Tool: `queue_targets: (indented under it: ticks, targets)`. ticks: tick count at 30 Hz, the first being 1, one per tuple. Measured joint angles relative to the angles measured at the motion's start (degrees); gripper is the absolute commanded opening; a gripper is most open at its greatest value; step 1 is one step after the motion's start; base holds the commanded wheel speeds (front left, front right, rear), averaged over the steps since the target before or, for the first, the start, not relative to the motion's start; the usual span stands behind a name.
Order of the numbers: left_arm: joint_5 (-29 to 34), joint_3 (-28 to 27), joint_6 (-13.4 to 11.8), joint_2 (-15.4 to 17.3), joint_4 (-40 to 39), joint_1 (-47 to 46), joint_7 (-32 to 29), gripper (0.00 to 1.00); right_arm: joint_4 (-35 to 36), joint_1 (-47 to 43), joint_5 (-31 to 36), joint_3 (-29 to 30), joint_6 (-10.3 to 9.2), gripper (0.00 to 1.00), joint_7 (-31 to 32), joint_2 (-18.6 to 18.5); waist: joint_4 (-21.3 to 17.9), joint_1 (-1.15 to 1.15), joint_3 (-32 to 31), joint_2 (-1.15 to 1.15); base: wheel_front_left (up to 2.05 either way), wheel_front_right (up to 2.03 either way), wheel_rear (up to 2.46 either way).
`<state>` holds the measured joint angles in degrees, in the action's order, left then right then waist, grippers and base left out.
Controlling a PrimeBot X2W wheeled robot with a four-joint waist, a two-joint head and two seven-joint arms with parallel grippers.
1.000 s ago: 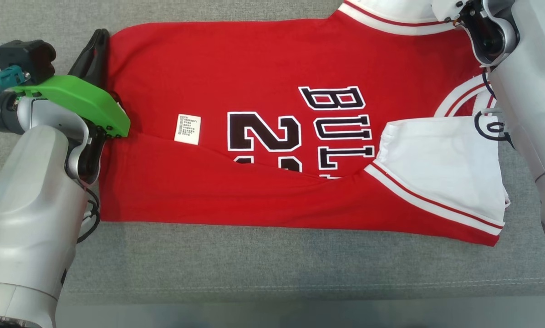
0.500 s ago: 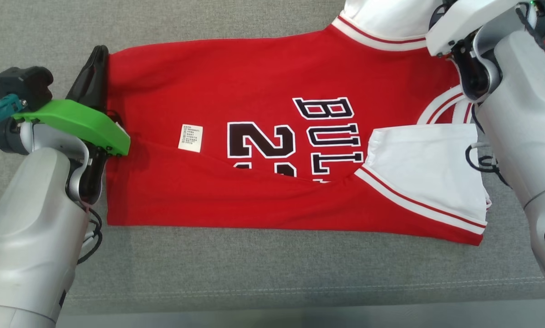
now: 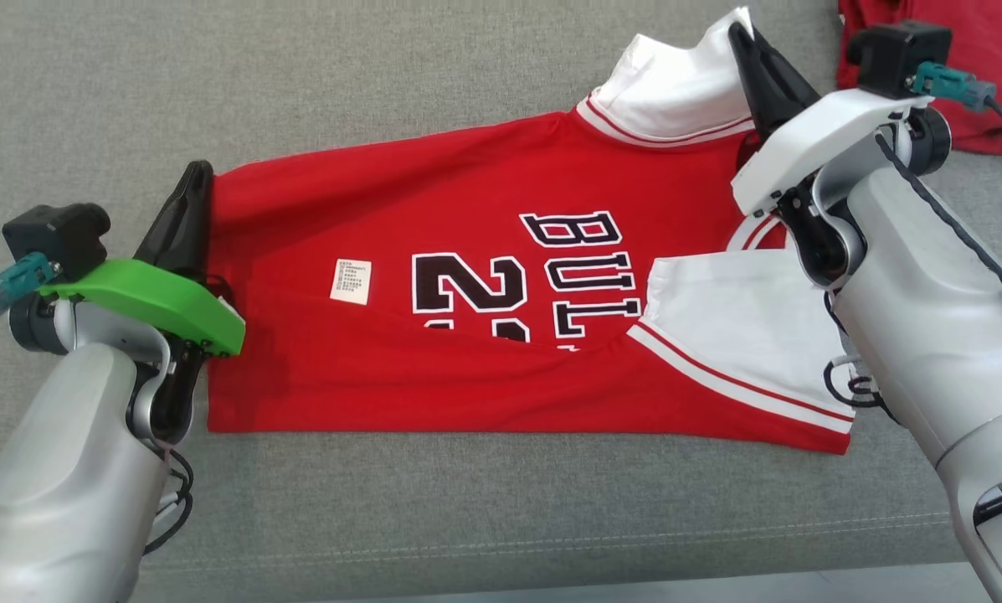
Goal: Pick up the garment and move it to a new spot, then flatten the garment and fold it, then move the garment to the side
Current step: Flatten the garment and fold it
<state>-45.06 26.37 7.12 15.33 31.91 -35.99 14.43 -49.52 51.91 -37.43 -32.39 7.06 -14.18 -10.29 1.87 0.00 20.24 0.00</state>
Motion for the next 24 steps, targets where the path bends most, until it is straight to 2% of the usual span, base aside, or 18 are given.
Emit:
queue_targets:
  ticks: [12,24]
  targets:
    - [-1.1,-0.6,0.0,1.6,-1.5,7.7,0.0,0.0,6.0,-8.9,-5.0,-2.8,0.0,0.0,-0.2,-3.9,-0.6,0.0,-5.3,0.0,0.0,0.0,0.0]
    - [-1.1,0.2,0.0,2.3,-2.9,11.0,0.0,0.0,12.6,-14.2,-7.1,-4.0,0.0,0.0,-0.3,-7.6,-1.5,0.0,-6.9,0.0,0.0,0.0,0.0]
